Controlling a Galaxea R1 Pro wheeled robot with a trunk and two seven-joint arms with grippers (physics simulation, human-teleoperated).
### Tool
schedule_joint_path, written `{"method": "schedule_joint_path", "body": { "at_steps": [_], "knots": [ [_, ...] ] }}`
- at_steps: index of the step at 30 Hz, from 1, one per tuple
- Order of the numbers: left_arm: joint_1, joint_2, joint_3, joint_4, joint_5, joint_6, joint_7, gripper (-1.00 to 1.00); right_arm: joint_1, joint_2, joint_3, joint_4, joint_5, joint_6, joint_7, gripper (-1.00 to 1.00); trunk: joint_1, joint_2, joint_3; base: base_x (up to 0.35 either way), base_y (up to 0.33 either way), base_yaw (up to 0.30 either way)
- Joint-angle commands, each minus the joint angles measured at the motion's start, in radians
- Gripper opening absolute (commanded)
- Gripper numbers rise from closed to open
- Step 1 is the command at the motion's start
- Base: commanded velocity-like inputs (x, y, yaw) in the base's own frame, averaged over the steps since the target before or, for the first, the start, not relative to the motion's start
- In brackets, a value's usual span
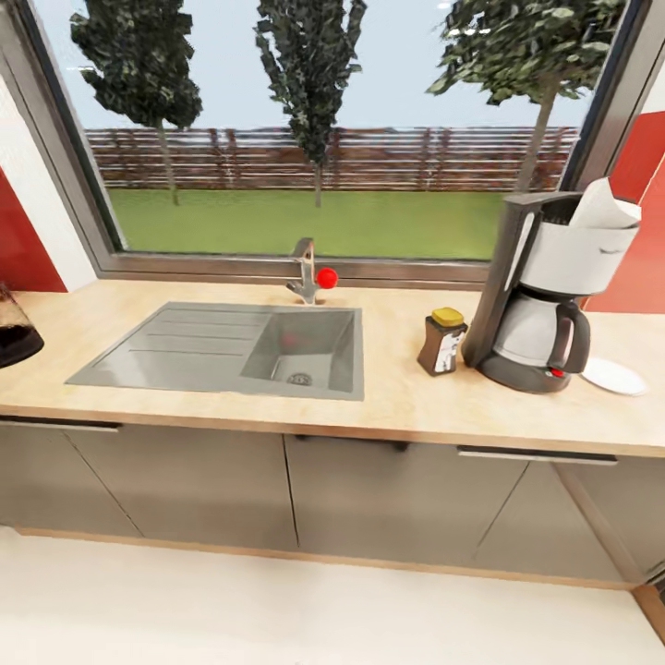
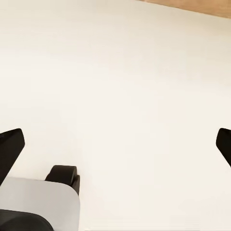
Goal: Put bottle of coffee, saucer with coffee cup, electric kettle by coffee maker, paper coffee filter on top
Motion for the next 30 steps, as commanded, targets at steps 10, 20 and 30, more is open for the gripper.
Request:
{"method": "schedule_joint_path", "body": {
  "at_steps": [10,20,30],
  "knots": [
    [-0.001,0.001,-0.008,0.001,0.008,-0.006,0.0,1.0,-0.001,0.001,-0.008,0.002,0.006,-0.003,0.009,1.0,0.0,0.0,-0.001,0.0,0.0,0.268],
    [-0.001,0.001,-0.008,0.001,0.008,-0.006,0.0,1.0,0.0,0.001,-0.008,0.002,0.006,-0.003,0.009,1.0,0.0,0.0,-0.001,0.0,0.0,0.268],
    [-0.001,0.001,-0.007,0.001,0.008,-0.006,0.0,1.0,0.0,0.001,-0.008,0.002,0.006,-0.003,0.009,1.0,0.0,0.0,-0.001,0.0,0.122,0.231]
  ]
}}
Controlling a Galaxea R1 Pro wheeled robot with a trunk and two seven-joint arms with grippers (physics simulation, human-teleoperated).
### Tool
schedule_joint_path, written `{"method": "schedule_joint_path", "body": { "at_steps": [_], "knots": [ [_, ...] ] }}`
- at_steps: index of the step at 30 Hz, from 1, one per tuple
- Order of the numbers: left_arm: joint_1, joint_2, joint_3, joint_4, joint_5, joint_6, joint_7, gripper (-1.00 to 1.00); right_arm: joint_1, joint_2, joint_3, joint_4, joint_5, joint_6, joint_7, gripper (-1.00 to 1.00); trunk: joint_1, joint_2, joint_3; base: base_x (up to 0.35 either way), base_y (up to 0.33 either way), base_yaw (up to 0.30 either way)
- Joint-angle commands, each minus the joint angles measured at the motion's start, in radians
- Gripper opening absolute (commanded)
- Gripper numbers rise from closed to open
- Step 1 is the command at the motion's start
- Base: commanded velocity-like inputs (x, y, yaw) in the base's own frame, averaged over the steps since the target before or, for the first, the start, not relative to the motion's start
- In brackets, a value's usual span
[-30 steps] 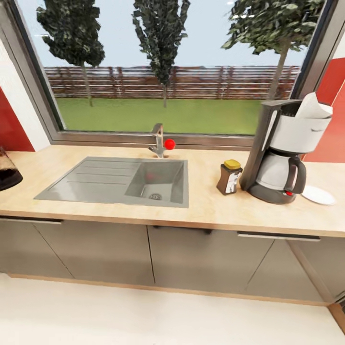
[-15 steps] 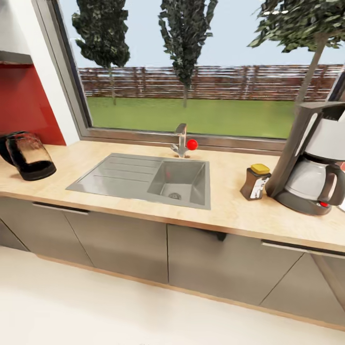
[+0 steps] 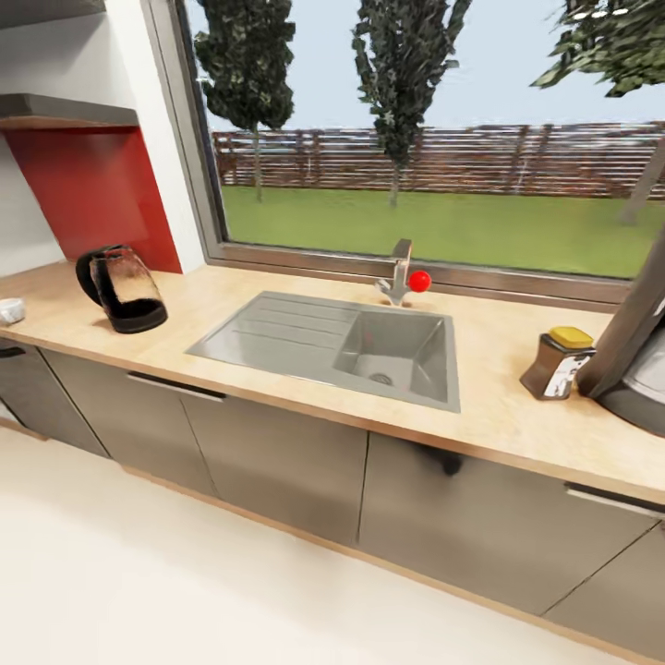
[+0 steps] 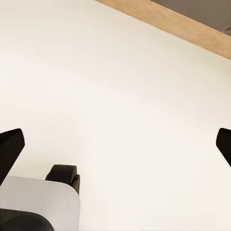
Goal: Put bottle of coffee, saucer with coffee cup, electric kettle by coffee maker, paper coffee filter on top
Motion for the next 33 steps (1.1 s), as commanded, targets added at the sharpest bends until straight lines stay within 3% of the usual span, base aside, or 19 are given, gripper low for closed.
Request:
{"method": "schedule_joint_path", "body": {
  "at_steps": [1,21,33],
  "knots": [
    [-0.001,0.001,-0.008,0.001,0.008,-0.006,0.001,1.0,0.0,0.001,-0.008,0.0,0.005,-0.003,0.009,1.0,0.0,0.0,-0.001,0.0,0.282,0.078],
    [-0.001,0.001,-0.007,0.001,0.008,-0.006,0.001,1.0,0.0,0.001,-0.008,0.0,0.005,-0.003,0.009,1.0,0.0,0.0,-0.001,0.084,0.3,0.012],
    [-0.001,0.001,-0.007,0.001,0.008,-0.006,0.001,1.0,0.0,0.002,-0.008,0.0,0.006,-0.003,0.009,1.0,0.0,0.0,-0.001,0.038,0.05,0.233]
  ]
}}
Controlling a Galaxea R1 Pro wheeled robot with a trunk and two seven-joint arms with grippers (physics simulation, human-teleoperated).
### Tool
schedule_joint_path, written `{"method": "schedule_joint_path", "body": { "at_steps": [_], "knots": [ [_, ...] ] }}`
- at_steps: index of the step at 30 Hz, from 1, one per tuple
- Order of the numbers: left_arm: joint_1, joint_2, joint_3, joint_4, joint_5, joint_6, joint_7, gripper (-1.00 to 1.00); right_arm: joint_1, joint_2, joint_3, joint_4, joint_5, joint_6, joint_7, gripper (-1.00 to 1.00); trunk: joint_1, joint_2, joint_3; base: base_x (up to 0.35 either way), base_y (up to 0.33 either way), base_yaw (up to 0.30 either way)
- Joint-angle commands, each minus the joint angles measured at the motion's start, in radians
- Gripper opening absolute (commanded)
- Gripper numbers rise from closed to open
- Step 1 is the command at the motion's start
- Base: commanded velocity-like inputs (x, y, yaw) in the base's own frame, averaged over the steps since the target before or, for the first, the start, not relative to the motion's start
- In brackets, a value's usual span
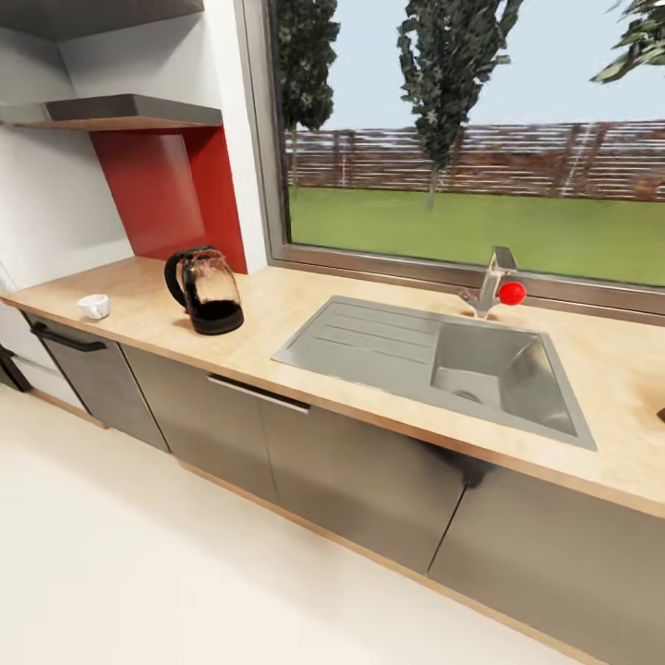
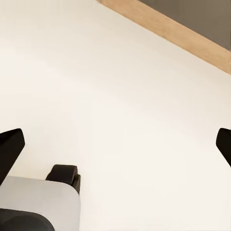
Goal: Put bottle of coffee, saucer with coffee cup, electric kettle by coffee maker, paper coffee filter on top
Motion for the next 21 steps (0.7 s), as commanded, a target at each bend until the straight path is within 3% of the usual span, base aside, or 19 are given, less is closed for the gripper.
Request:
{"method": "schedule_joint_path", "body": {
  "at_steps": [1,12,21],
  "knots": [
    [-0.001,0.001,-0.008,0.001,0.008,-0.006,0.0,1.0,0.0,0.001,-0.008,0.0,0.005,-0.003,0.009,1.0,0.0,0.0,-0.001,0.002,0.003,0.267],
    [-0.001,0.001,-0.007,0.001,0.008,-0.006,0.0,1.0,0.0,0.0,-0.008,0.0,0.005,-0.003,0.009,1.0,0.0,0.0,-0.001,0.005,0.004,0.241],
    [-0.001,0.001,-0.007,0.001,0.008,-0.005,0.0,1.0,-0.001,0.001,-0.008,0.0,0.005,-0.003,0.009,1.0,0.0,0.0,-0.001,0.199,0.157,0.136]
  ]
}}
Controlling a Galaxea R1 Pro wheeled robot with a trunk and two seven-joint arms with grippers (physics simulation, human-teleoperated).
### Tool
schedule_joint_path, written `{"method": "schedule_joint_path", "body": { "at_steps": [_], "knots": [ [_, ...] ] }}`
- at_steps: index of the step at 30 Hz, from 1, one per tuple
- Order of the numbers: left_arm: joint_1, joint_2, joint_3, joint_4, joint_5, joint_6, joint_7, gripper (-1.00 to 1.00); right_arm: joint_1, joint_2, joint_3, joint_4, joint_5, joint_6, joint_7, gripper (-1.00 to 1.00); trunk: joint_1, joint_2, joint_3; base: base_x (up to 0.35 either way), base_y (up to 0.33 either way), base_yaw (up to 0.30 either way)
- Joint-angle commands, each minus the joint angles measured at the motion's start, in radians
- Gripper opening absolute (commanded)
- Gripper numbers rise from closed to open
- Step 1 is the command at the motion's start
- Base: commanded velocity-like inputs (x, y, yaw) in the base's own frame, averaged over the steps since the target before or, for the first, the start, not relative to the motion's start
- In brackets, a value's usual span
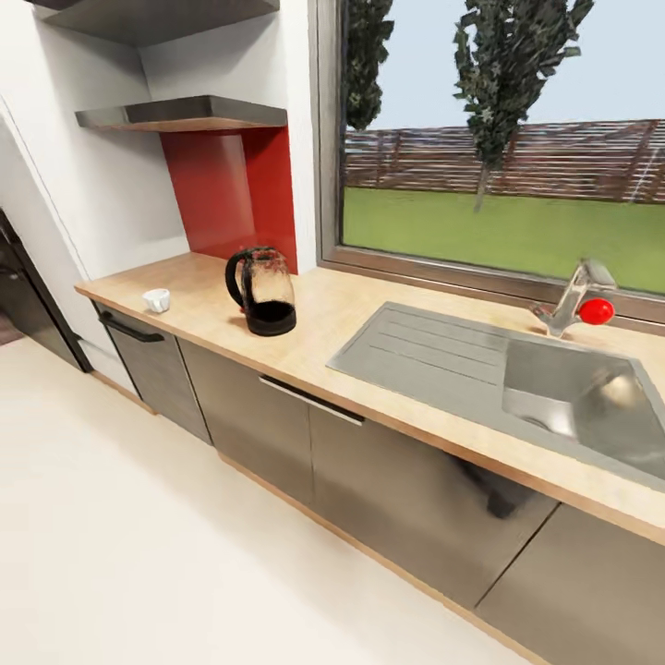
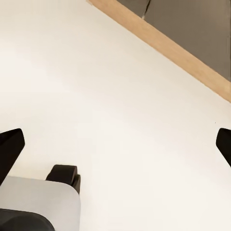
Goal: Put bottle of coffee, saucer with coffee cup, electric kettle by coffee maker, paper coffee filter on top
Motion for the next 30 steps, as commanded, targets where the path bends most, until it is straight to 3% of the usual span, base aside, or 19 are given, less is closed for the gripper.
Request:
{"method": "schedule_joint_path", "body": {
  "at_steps": [1,21,30],
  "knots": [
    [-0.001,0.001,-0.008,0.001,0.008,-0.006,0.001,1.0,0.0,0.001,-0.008,0.0,0.005,-0.003,0.009,1.0,0.0,0.0,-0.001,0.247,0.197,0.247],
    [-0.001,0.001,-0.008,0.001,0.008,-0.006,0.001,1.0,0.0,0.001,-0.008,0.0,0.005,-0.003,0.008,1.0,0.0,0.0,-0.001,0.182,0.257,0.266],
    [-0.001,0.001,-0.008,0.001,0.008,-0.006,0.001,1.0,0.0,0.0,-0.008,0.0,0.005,-0.003,0.009,1.0,0.0,0.0,-0.001,0.133,0.298,0.06]
  ]
}}
